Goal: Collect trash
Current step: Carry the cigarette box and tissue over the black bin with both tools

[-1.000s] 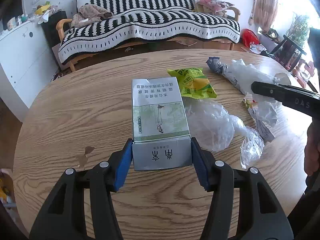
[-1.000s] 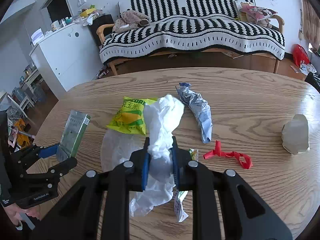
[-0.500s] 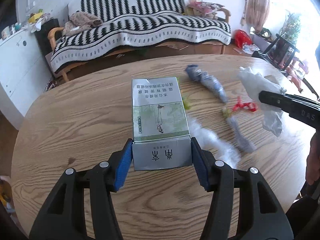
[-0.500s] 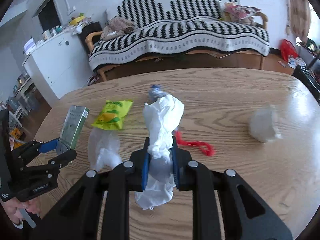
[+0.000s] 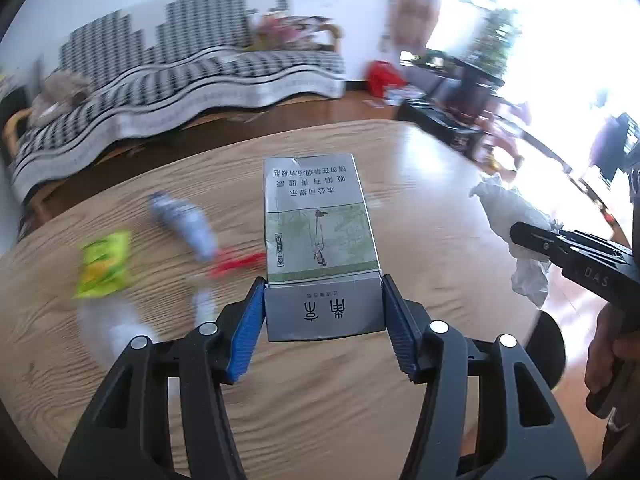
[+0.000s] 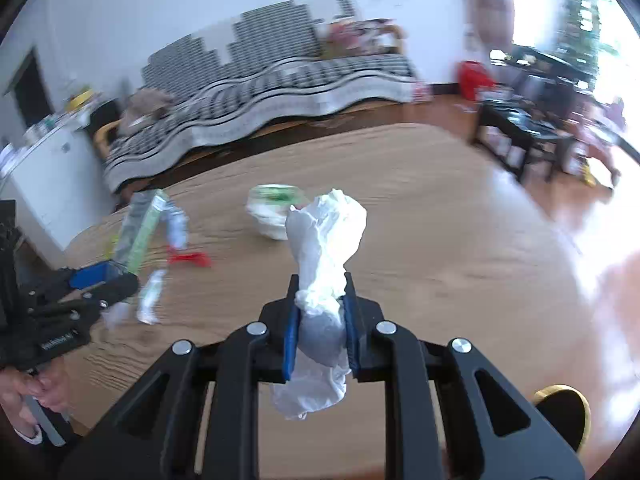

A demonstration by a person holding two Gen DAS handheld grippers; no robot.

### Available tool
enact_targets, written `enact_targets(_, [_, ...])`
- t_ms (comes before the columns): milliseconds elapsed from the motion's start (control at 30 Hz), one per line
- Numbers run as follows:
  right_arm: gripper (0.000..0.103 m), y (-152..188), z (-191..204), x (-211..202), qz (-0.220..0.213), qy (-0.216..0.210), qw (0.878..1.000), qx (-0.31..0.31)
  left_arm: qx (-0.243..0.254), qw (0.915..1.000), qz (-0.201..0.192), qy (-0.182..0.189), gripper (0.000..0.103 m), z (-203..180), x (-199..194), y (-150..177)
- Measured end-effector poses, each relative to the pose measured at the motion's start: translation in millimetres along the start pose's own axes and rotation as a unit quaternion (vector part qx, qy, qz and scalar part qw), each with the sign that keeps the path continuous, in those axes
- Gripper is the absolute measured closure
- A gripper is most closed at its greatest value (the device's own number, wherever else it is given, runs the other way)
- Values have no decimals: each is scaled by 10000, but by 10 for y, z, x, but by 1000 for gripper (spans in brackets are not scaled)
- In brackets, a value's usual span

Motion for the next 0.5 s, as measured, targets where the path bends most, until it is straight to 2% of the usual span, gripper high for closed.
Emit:
enact_targets(167, [83,250,-956,-523,-166,534,9971,524,429,9976,87,534,48,-939,139,-85])
enact_targets(267, [83,454,-1501,-850,-267,812,9922,908,745,9935,189,845,47,-1566,203,-113])
enact_targets(433, [83,904,-2280,-1275,-335,1159,9811,1512,1355,9816,349,1301,48,-2653,294,-67])
enact_targets(500, [83,1094,-2561,-1400,-335,1251,9762,1739,1555,9740,506,1570,47,-3134,380,42])
Point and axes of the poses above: each gripper's, at about its wrist camera, not at the fingertips, and x roughly the way its jaws point, z to its left, y to its underside, the point moved 4 cm from there along x, roughly the way its jaws point, and after that the axes turned 6 degrees about z, right-handed, at the moved point
